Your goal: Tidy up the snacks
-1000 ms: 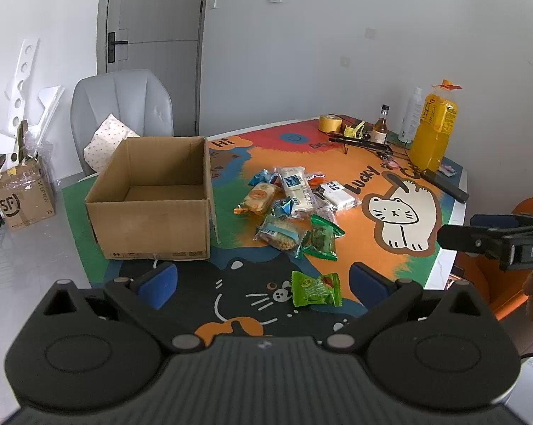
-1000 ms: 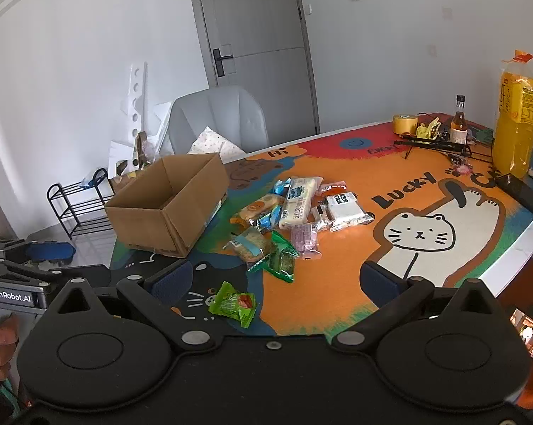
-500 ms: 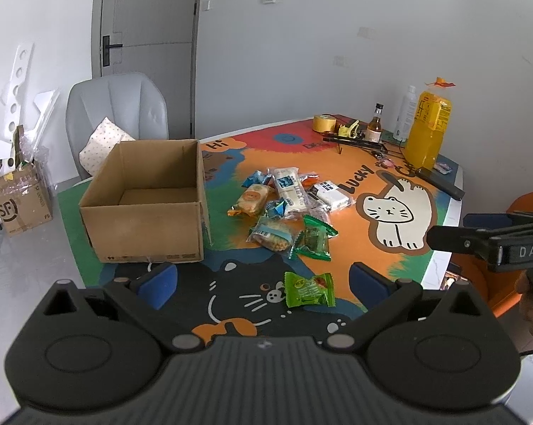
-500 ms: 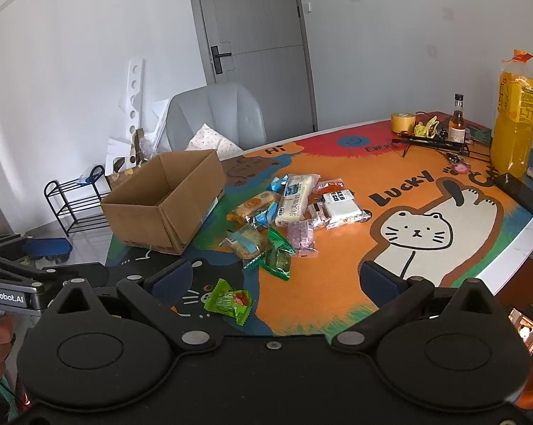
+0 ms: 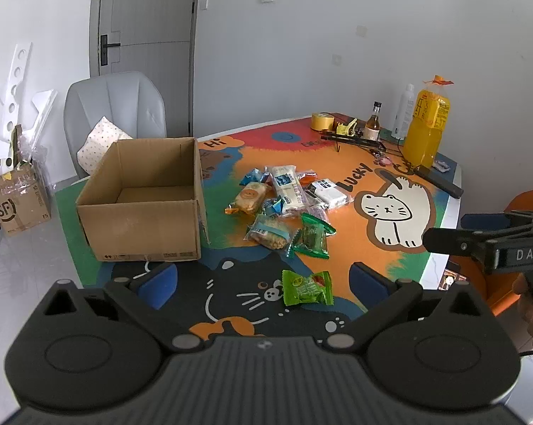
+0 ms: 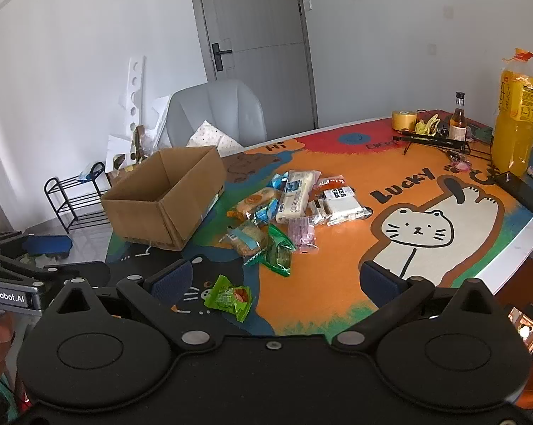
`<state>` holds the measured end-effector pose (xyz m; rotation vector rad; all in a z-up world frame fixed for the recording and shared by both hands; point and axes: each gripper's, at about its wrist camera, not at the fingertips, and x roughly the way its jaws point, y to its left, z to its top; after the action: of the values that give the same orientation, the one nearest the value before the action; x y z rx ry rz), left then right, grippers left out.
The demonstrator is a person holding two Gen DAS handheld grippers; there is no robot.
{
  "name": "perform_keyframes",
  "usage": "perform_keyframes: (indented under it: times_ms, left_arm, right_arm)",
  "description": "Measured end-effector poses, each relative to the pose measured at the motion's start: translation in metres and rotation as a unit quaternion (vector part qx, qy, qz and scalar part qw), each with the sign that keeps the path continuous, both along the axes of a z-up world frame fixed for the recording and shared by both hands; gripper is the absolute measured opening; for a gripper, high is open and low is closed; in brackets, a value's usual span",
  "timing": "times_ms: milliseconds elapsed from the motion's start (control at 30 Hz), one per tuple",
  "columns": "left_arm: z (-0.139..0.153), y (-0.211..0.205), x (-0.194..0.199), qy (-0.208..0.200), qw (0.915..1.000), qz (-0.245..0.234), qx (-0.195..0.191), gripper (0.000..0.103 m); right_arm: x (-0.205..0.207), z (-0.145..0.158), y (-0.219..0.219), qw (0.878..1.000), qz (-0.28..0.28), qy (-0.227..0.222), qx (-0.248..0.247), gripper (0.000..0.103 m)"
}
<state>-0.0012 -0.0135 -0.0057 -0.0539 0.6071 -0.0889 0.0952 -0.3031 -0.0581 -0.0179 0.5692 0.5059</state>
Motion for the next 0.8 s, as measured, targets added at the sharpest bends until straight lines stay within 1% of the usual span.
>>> perform_keyframes:
  times_ms: [300,367,467,633,800]
  left_arm:
    - [-0.007,-0.004,0.005,0.005,1.0000,-0.006,-0.001,0.103]
    - [-0.009,-0.007,0.006,0.003,1.0000,-0.003,0.005,0.103]
    - [-0.013,-0.008,0.007,-0.002,1.0000,-0.006,0.001,0.103]
    - [-0.024,-0.010,0.015,-0.010,0.9999,-0.003,0.010,0.103]
    - [-0.040,-0.010,0.030,-0.013,0.9999,0.003,0.008,0.103]
  right_arm:
    - [0.001,-0.003,0.003,1.000,0.005,0.003,-0.003,0.103]
    - [0.001,-0.005,0.004,1.000,0.005,-0.001,-0.007,0.103]
    - [0.000,-0.009,0.007,1.000,0.007,-0.012,-0.015,0.103]
    - [0.007,-0.020,0.007,1.000,0.013,-0.017,-0.011,0.103]
    - [0.023,-0.037,0.003,1.000,0.012,-0.018,-0.001,0.103]
